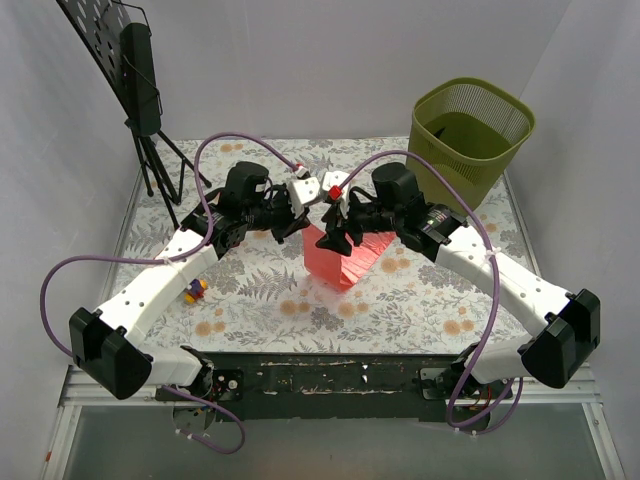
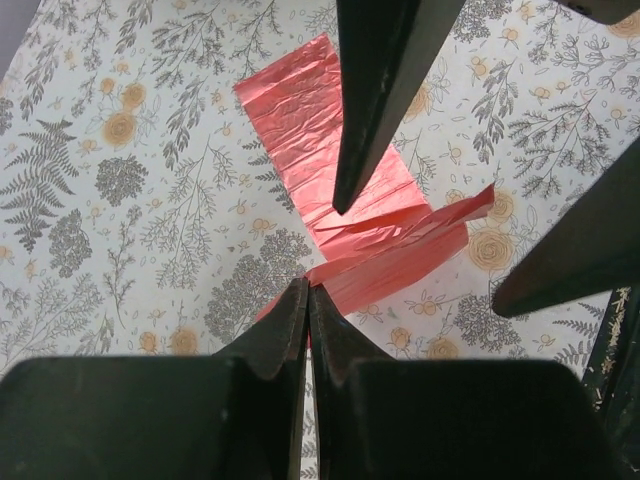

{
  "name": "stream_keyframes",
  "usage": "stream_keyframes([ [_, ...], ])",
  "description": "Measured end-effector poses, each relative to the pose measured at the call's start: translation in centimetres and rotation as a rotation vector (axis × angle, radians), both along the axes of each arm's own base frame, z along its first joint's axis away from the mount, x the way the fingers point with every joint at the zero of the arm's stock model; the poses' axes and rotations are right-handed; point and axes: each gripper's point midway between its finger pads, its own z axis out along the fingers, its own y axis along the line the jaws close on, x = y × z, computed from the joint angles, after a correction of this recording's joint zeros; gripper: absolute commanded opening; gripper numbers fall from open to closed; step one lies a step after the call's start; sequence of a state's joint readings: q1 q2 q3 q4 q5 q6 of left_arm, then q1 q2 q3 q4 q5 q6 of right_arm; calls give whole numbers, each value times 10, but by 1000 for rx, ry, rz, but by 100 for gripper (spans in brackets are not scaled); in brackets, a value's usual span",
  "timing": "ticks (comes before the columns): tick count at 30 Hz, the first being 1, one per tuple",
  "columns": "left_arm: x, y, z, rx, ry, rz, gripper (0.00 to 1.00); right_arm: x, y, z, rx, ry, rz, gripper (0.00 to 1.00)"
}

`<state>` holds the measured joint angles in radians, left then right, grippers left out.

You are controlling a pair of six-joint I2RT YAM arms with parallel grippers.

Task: Put the trash bags into the trash bin

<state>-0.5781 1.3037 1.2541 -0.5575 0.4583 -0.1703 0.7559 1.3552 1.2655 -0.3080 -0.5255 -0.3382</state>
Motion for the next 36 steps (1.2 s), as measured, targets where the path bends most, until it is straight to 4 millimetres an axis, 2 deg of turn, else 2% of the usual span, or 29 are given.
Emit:
stream_keyframes([
  [4,0,1,-2,1,18,18,0,13,-3,0,-8,-23,-71,51],
  [5,0,1,-2,-1,19,19,0,15,-3,0,-9,-26,-82,50],
  [10,0,2,-2,-3,31,31,0,24,-4,1,-9,-45,-119,51],
  [17,1,3,-1,-12,52,64,0,23,-4,-1,19,-59,-125,54],
  [26,-1,-6,10,-90,88,76,0,14,-14,-27,-27,-20,-126,45],
  [33,-5,-9,12,-112,111,64,0,15,-14,-27,-24,-25,-130,43],
  [35,-6,-10,12,-115,114,57,0,16,-13,-27,-21,-28,-133,28],
  [36,-6,-10,12,-116,114,56,0,17,-13,-26,-18,-32,-134,26],
])
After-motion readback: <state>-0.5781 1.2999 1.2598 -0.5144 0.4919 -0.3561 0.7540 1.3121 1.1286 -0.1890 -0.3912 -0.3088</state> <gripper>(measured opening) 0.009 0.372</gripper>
